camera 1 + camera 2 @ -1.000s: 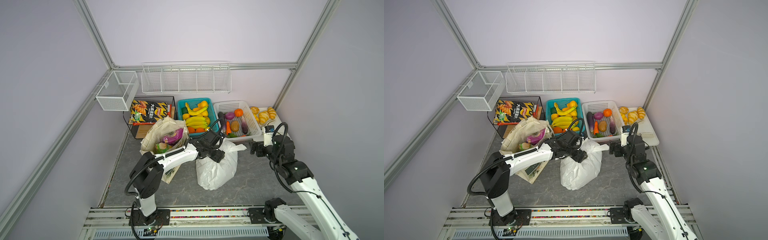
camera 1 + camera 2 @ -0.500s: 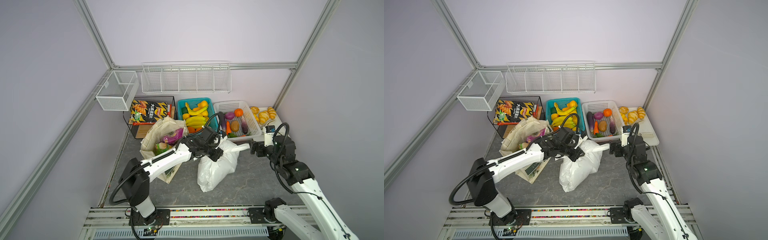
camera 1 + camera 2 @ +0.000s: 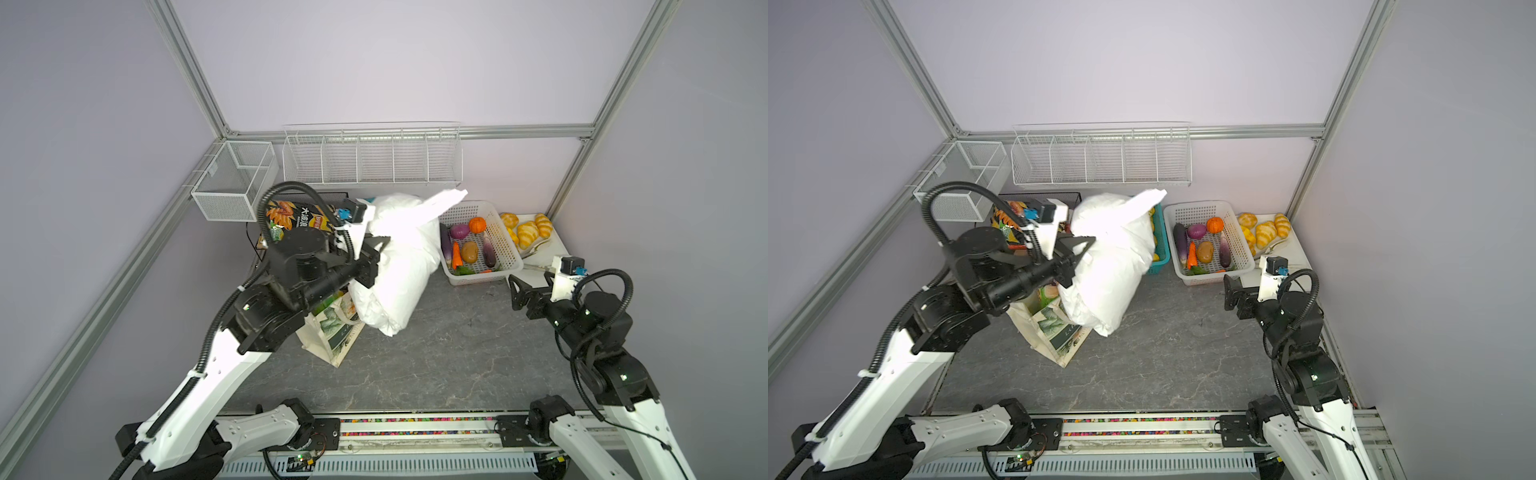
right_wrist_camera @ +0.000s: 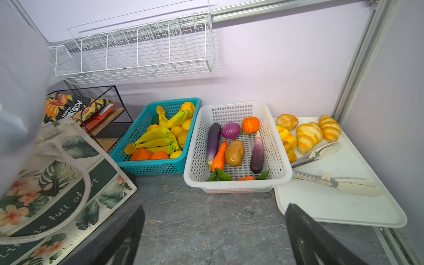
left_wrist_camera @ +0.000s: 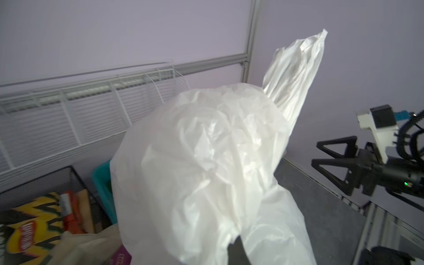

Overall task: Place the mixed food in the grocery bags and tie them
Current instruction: 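Lift the white bag with the left gripper and carry it over the floral tote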

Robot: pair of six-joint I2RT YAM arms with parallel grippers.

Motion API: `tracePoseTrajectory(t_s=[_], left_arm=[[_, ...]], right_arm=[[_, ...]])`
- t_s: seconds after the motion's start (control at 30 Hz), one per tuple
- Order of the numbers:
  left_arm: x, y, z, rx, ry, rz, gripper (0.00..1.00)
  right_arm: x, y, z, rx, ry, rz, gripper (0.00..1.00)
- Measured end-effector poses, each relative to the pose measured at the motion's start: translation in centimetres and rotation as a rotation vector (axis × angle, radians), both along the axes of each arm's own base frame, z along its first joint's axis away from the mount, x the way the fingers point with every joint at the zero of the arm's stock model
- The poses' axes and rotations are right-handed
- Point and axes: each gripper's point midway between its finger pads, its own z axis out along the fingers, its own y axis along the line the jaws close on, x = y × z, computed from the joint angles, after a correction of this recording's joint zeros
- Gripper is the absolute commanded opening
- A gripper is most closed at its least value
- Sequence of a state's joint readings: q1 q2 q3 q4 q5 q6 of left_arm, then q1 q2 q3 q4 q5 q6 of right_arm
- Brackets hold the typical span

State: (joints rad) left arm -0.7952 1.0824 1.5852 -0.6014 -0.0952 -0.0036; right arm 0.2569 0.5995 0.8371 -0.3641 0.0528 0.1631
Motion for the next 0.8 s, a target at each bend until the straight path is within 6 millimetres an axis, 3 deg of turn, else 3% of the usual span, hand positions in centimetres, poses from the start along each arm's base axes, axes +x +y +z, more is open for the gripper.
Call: tracePoseTrajectory(t_s=[0.13,0.27,0.47,0.6,0.7,0.8], left_arm=[[1.8,5.8,3.0,0.003,-0.095,0.257,0.00],[3.8,10.2,3.1,0.067,-0.132,0.477,0.00],[7.4,13.4,-2.2,0.218,-0.063,0.633,0.00],[8.8,13.0,-7.0,0.304,0.023,0.609,0.00],[8.7,12.4,-10.4,0.368,0.107,0.560,0.00],[8.0,12.1,-12.0,0.392,0.170,0.522,0.00]], right_arm=[[0.8,1.0,-1.7,0.009,0.045,0.043,0.99],[1.3,1.8,-3.2,0.013,0.092,0.074,0.99],[1.4,2.4,-2.9,0.028,0.080,0.105,0.99],[1.4,2.6,-2.9,0.032,0.075,0.117,0.99],[1.2,2.6,-3.3,0.031,0.079,0.118,0.99],[1.2,2.6,-3.4,0.032,0.079,0.118,0.99]])
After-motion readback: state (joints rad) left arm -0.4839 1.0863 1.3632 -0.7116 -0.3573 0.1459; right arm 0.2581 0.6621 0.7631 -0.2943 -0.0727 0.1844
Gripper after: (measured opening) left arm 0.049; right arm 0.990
